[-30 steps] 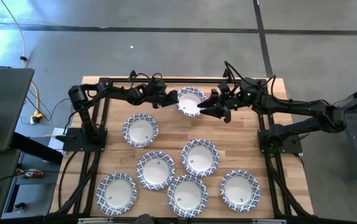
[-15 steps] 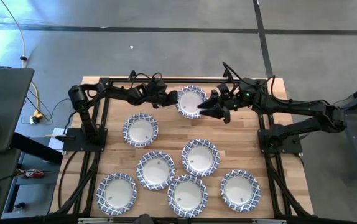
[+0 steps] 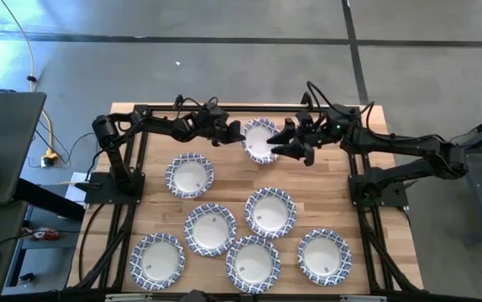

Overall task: Nest bowls inside each other
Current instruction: Stack the white patterned bowl on top of the other white patterned bowls

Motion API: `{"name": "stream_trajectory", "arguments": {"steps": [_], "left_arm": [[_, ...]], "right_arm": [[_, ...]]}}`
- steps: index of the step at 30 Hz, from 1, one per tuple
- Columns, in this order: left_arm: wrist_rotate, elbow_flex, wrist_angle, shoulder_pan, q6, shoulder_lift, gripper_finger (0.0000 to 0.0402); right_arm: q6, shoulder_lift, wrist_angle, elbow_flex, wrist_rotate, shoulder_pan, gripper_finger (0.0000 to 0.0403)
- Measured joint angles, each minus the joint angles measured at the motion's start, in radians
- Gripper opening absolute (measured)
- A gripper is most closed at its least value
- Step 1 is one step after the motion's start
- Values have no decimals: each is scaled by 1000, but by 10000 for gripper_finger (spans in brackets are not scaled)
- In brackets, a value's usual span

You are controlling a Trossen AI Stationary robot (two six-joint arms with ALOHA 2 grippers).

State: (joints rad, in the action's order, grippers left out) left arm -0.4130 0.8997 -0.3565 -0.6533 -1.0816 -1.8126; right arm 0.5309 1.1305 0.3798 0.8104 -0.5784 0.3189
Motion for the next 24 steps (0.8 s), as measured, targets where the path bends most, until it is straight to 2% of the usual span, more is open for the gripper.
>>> {"name": "stream_trajectory", "arguments": {"steps": [5, 14, 24], "left_arm": [[-33, 0, -33, 2, -9, 0, 22], [-143, 0, -189, -3, -84, 0, 21], [-284, 0, -219, 18, -105, 0, 21]], "right_arm": [[11, 0, -3, 0, -5, 27, 206], [11, -19, -5, 0, -58, 92, 206], [11, -149, -14, 0, -113, 253, 206]]}}
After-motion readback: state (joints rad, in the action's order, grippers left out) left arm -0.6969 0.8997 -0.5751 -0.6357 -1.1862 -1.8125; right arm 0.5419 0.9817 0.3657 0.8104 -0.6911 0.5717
